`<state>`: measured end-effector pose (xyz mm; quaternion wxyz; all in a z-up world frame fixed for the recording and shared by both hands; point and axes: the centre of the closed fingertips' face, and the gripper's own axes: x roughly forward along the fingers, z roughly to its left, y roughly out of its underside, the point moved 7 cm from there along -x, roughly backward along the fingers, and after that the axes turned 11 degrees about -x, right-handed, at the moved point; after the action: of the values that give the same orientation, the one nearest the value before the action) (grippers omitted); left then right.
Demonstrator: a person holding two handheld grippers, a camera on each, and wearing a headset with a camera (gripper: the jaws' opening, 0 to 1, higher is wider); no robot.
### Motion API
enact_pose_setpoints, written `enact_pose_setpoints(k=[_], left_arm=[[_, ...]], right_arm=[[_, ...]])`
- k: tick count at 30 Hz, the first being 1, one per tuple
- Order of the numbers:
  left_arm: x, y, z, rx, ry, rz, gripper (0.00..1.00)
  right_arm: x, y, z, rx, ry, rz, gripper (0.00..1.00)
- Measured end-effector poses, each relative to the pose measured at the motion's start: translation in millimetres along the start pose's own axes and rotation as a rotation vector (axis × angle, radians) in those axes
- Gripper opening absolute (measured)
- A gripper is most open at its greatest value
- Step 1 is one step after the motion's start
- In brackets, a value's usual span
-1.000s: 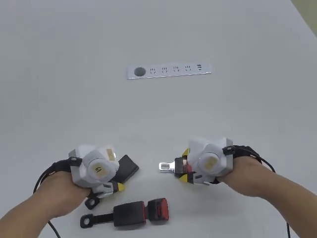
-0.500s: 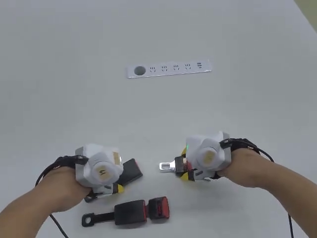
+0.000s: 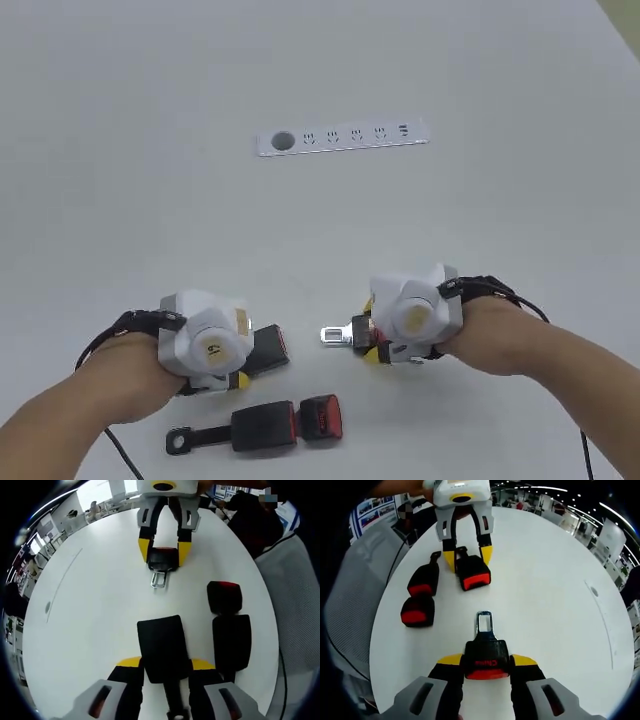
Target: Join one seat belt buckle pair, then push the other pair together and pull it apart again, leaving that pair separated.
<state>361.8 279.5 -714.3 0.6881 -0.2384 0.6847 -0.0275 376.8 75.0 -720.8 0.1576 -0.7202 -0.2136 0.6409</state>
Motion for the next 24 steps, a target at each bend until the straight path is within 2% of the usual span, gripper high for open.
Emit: enact_pose_setpoints(k=[9, 24], left_arm=[[0.2, -1.8, -1.2, 0.029, 0.02, 0.008, 0.34], [0.5, -1.6, -1.2, 0.032, 0.028, 0.017, 0.34]], right_arm=[[1.7, -3.2, 2.4, -0.012, -0.007, -0.005, 0.33], [13.8, -29.4, 11.5, -0.033, 0.005, -0.077, 0.32]])
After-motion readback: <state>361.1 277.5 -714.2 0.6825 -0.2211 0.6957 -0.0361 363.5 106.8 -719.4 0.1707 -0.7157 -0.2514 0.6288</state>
